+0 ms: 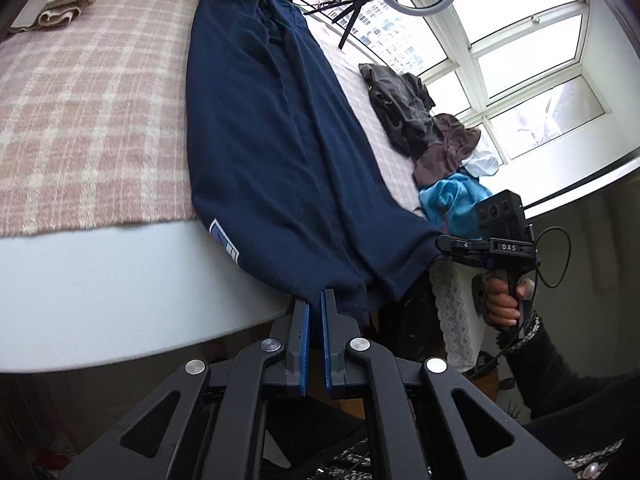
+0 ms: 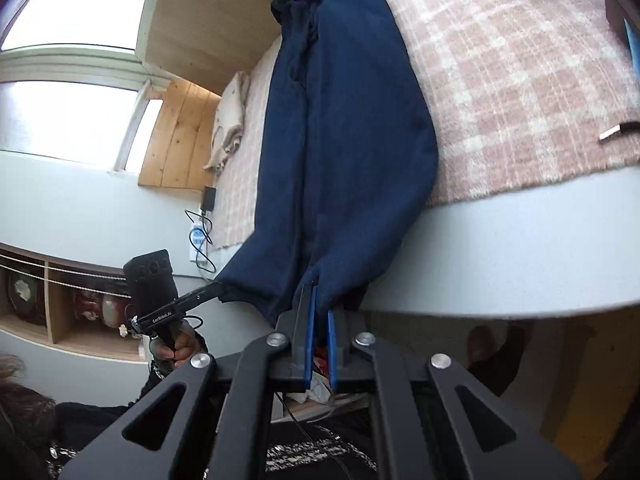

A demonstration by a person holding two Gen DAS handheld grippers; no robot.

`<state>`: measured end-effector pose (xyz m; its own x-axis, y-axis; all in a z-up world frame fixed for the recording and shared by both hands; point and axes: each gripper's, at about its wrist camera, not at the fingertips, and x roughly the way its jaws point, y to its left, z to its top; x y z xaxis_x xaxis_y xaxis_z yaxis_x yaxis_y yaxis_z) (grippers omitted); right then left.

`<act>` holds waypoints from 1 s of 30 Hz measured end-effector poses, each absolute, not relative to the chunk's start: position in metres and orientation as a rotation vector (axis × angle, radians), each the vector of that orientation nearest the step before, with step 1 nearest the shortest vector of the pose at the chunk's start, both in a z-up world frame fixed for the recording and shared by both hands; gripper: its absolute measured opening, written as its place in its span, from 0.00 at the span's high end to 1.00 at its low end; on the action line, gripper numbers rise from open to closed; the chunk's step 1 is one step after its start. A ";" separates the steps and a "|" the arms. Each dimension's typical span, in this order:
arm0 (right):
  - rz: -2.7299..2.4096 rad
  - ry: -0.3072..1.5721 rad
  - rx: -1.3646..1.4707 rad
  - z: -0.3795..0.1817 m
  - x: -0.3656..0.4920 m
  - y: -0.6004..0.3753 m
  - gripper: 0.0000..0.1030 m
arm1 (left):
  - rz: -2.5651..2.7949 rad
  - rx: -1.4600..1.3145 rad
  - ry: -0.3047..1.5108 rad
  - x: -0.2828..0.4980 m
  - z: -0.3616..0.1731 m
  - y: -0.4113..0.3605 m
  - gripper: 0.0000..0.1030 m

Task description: Fold clothes

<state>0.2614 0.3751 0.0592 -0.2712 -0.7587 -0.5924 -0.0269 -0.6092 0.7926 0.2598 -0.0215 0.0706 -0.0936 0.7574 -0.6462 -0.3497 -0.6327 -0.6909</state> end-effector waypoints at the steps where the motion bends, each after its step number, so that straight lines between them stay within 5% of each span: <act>1: -1.933 -0.977 1.489 0.059 0.248 0.378 0.95 | 1.827 -1.392 -0.482 0.252 0.077 -0.022 0.96; 8: -1.955 -0.988 1.541 0.056 0.154 0.396 0.95 | 1.933 -1.332 -0.487 0.164 0.101 -0.012 0.95; 13: -1.970 -0.996 1.578 0.055 0.086 0.409 0.85 | 2.057 -1.507 -0.453 0.081 0.073 0.004 0.93; 15: -1.985 -0.970 1.581 0.058 0.069 0.415 0.68 | 2.048 -1.495 -0.478 0.074 0.073 0.000 0.89; 17: -2.011 -0.874 1.555 0.068 0.072 0.413 0.68 | 2.078 -1.459 -0.450 0.080 0.080 -0.006 0.80; 24: -1.928 -0.487 1.532 0.074 0.088 0.368 0.72 | 2.043 -1.425 -0.180 0.116 0.087 0.007 0.79; 30: -1.969 -0.487 1.563 0.059 0.062 0.359 0.76 | 1.892 -1.548 -0.037 0.095 0.052 0.036 0.80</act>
